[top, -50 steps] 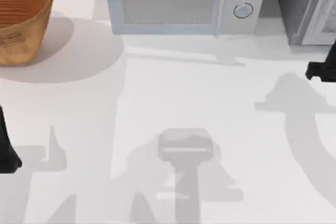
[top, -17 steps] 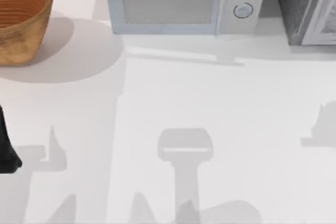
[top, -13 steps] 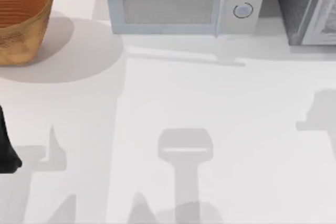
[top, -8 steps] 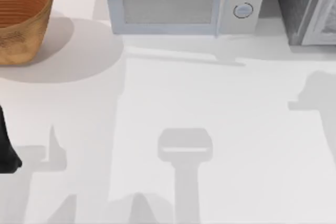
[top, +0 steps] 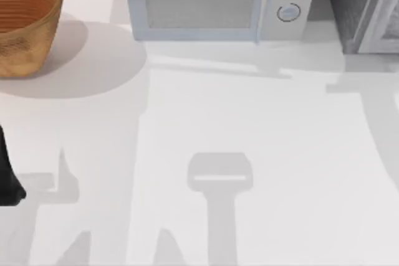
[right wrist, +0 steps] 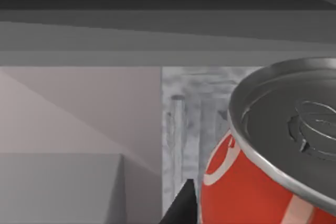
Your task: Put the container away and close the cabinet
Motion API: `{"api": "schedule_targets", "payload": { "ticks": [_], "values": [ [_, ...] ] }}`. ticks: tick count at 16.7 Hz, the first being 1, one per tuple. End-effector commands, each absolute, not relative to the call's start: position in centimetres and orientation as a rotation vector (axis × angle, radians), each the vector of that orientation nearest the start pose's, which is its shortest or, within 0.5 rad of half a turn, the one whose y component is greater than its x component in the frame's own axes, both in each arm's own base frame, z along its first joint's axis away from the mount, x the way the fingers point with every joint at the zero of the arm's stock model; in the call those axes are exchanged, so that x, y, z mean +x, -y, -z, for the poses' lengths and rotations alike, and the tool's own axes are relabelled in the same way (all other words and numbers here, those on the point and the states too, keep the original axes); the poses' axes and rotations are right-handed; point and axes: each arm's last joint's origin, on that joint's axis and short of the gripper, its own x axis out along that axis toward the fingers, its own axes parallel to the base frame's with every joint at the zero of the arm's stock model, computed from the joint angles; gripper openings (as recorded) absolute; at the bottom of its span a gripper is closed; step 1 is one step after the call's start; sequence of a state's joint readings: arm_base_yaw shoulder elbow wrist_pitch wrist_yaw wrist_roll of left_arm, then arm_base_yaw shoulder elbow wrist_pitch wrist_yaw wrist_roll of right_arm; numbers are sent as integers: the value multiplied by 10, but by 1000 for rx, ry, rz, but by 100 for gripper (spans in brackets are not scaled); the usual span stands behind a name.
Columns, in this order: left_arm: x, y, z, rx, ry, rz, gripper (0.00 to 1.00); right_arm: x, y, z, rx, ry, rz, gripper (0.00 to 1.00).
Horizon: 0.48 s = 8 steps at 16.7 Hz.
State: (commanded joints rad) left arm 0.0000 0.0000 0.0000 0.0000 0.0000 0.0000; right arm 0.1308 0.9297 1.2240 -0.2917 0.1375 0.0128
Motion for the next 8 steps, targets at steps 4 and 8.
{"api": "schedule_targets", "payload": {
  "ticks": [4, 8],
  "values": [
    [106, 1, -160, 0, 0, 0, 100, 207, -31, -474, 2, 12, -2, 0],
    [106, 1, -160, 0, 0, 0, 100, 240, -42, -501, 2, 7, -3, 0]
  ]
}}
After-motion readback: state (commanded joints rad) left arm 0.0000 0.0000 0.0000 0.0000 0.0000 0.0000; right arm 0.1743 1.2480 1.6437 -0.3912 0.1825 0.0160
